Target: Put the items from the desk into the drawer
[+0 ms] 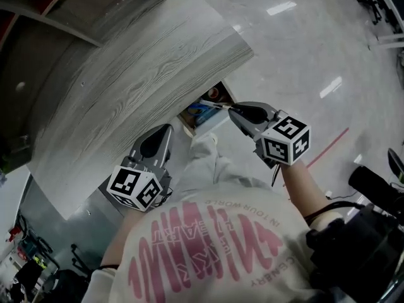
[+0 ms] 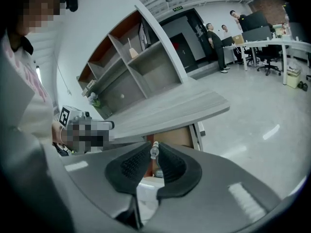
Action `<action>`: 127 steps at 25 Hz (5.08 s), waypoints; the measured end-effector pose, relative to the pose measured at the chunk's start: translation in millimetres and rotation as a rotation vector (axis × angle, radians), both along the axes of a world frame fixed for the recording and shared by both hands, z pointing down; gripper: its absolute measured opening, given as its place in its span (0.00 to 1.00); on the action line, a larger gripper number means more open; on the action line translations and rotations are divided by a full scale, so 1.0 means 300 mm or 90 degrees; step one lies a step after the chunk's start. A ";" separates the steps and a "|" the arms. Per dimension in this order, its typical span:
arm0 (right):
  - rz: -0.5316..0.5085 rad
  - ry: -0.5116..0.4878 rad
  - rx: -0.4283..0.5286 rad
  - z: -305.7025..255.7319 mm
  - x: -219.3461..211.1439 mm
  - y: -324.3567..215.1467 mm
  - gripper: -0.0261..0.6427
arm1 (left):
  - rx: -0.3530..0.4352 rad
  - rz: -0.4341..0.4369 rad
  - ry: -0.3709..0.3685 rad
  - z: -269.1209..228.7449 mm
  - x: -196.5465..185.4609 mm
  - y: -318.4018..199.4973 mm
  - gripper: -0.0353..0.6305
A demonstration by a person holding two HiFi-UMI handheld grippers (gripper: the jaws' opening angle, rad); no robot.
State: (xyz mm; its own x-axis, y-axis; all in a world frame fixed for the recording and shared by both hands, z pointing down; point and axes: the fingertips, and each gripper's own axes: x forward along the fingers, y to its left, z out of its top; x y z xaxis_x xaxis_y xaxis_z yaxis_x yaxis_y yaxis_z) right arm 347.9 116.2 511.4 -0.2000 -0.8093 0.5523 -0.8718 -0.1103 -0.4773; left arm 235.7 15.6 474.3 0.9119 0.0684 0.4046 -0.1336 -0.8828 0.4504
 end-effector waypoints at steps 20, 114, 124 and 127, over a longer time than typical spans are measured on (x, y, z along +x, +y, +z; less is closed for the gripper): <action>-0.089 0.037 -0.120 0.325 0.007 -0.127 0.12 | -0.011 0.056 -0.017 0.109 0.058 0.010 0.08; -0.087 0.266 -0.104 0.015 0.022 -0.191 0.05 | 0.042 0.020 0.083 -0.086 -0.086 -0.017 0.08; -0.007 0.269 0.121 -0.464 -0.007 -0.175 0.05 | 0.112 -0.011 0.165 -0.406 -0.090 -0.024 0.08; 0.014 0.252 0.187 -0.601 -0.022 -0.142 0.05 | 0.134 -0.019 0.190 -0.497 -0.109 -0.010 0.08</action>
State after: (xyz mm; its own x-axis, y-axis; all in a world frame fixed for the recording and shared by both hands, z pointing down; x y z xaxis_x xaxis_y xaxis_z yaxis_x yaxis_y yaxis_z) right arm 341.5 73.5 331.1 -0.0017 -0.9441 0.3298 -0.9914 -0.0416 -0.1242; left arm 202.9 12.5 325.3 0.9922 -0.0162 0.1233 -0.0508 -0.9578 0.2828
